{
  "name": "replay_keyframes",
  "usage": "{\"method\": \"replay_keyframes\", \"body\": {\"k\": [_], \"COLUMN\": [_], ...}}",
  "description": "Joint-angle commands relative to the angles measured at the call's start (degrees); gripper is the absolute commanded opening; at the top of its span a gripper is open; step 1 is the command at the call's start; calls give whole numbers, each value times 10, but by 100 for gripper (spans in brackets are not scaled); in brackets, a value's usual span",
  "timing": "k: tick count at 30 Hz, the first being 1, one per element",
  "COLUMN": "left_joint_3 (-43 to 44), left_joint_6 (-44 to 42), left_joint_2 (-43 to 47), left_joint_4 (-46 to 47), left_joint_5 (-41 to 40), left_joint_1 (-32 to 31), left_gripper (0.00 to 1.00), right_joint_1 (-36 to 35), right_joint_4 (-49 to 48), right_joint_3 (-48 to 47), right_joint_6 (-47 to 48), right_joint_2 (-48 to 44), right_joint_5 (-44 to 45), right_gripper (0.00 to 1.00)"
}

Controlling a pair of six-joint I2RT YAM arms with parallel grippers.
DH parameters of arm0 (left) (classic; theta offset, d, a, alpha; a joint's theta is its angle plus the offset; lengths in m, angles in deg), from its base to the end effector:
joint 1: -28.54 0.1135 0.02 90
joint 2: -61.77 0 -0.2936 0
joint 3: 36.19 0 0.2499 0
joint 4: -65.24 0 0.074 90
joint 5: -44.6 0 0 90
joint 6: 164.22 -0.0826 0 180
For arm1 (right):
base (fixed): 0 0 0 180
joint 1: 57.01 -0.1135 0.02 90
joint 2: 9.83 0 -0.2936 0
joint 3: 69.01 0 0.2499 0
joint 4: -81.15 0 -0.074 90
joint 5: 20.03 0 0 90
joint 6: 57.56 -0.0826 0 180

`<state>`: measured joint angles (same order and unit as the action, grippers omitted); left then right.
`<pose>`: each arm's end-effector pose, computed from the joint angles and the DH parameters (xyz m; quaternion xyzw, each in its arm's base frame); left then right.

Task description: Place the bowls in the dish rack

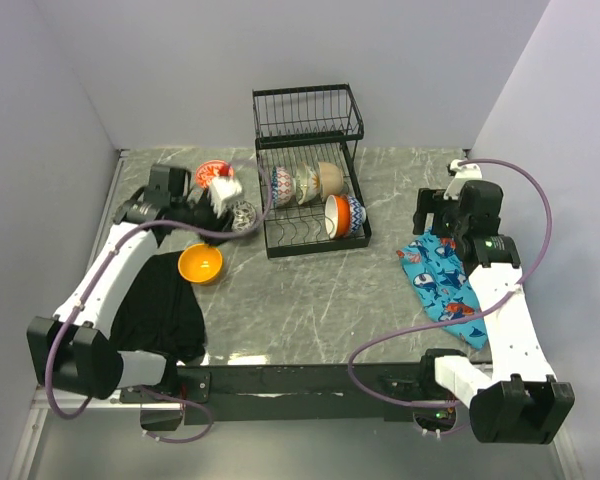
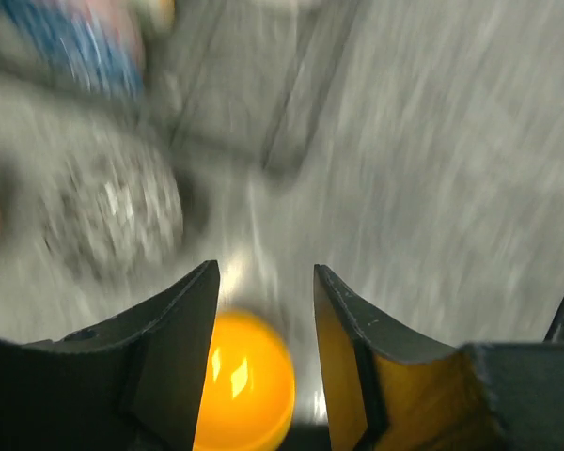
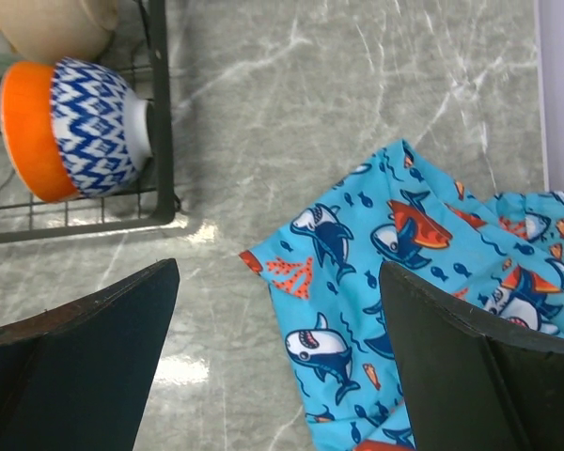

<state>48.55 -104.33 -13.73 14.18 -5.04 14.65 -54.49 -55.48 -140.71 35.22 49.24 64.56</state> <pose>0.2737 -0.1228 0.3466 0.4515 0.7417 -0.2577 0.4237 0.2473 -0.0031 0.3401 -0.0253 0.8682 0.0181 0.4952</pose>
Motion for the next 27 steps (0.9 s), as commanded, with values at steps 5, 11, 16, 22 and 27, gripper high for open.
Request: {"method": "replay_keyframes", "body": {"k": [5,11,16,22,27], "left_joint_3": [-156,-203,-212,-215,-217], "left_joint_6": [-254,-267,-247,-246,-244], "left_joint_2": [55,50,37,13,22], "left_joint_4": [-125,-74,-31,-20,-33], "left_joint_5": [-146,-169,-178,-179,-166], "left_joint_1": [33,47,47,47,42], "left_gripper": [47,45,45,41,41], "right_joint_1": [-4,-4,-5,-5,-4], "right_joint_4": [-57,-54,-55,-50,-50], "right_joint_3": [-7,-14,-14,-4,1], "right_joint_6": [-14,-14,-14,-12,-12], "right_joint_2": [-20,-17,-18,-26,-33], "right_joint_5": [-31,-32,-31,-27,-22], "right_gripper": [95,95,95,95,95]}}
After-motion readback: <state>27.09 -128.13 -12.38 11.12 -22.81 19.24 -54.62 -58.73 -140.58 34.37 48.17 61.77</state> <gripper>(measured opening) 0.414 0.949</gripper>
